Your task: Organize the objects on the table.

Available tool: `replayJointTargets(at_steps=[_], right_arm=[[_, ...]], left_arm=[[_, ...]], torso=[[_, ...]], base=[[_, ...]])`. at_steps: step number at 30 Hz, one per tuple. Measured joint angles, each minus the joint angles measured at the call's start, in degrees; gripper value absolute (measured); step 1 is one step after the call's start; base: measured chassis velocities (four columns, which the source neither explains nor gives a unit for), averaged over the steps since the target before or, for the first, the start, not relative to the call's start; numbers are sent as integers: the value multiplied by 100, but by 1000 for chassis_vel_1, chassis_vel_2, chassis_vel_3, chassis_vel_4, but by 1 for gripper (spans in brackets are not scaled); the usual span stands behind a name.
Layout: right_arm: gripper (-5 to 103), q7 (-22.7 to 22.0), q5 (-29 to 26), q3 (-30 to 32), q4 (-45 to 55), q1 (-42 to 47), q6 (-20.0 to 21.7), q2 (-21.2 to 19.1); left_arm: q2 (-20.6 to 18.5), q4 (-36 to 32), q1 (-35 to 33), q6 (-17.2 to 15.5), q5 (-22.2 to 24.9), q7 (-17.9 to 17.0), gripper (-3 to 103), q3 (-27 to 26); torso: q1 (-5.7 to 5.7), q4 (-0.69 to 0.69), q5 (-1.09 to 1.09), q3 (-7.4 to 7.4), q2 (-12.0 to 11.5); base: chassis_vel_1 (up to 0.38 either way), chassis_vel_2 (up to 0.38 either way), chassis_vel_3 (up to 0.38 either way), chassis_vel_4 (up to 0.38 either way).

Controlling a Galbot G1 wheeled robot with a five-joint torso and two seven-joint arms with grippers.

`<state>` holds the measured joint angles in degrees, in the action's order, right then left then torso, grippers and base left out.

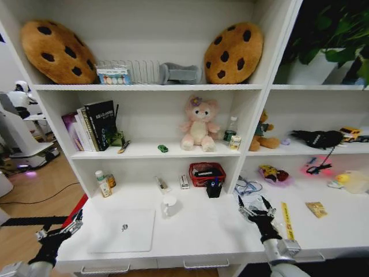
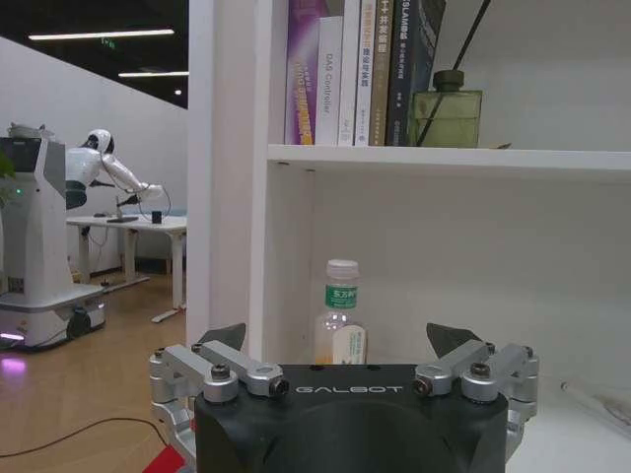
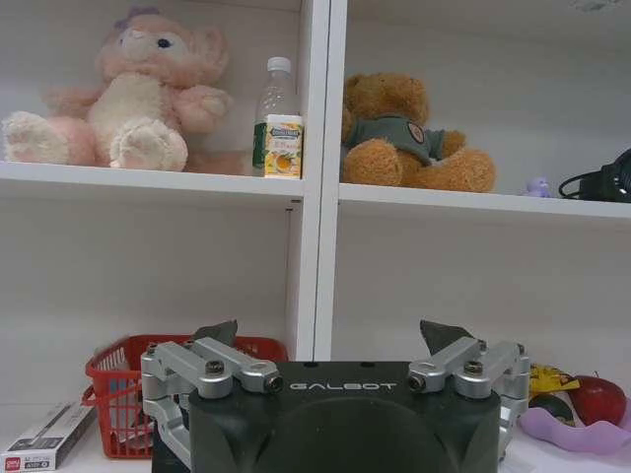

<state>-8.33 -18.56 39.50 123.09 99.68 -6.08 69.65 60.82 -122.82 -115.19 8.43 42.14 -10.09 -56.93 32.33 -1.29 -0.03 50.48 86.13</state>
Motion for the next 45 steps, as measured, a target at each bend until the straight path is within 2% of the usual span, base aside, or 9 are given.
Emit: replayJointTargets(at_steps=[3, 31, 36, 45], right_arm=[[100, -6, -3, -15, 25, -2, 0, 3], [100, -20, 33, -113, 53, 20, -18, 32], [100, 110, 443, -451, 86, 64, -257, 112], [100, 68, 605, -1024, -321, -288, -275, -11]], left_arm=[[0, 0, 0, 0, 0, 0, 100, 0], [0, 0, 0, 0, 0, 0, 100, 0], [0, 0, 0, 0, 0, 0, 100, 0], [0, 0, 0, 0, 0, 0, 100, 0]], torso=[[-1, 0, 5, 0, 0], [0, -1, 4, 0, 0], [0, 0, 2, 0, 0], [0, -1, 4, 0, 0]], base=[[-94, -100, 104, 133], [-114, -109, 105, 104], [0, 0, 0, 0], [2, 1, -6, -1]])
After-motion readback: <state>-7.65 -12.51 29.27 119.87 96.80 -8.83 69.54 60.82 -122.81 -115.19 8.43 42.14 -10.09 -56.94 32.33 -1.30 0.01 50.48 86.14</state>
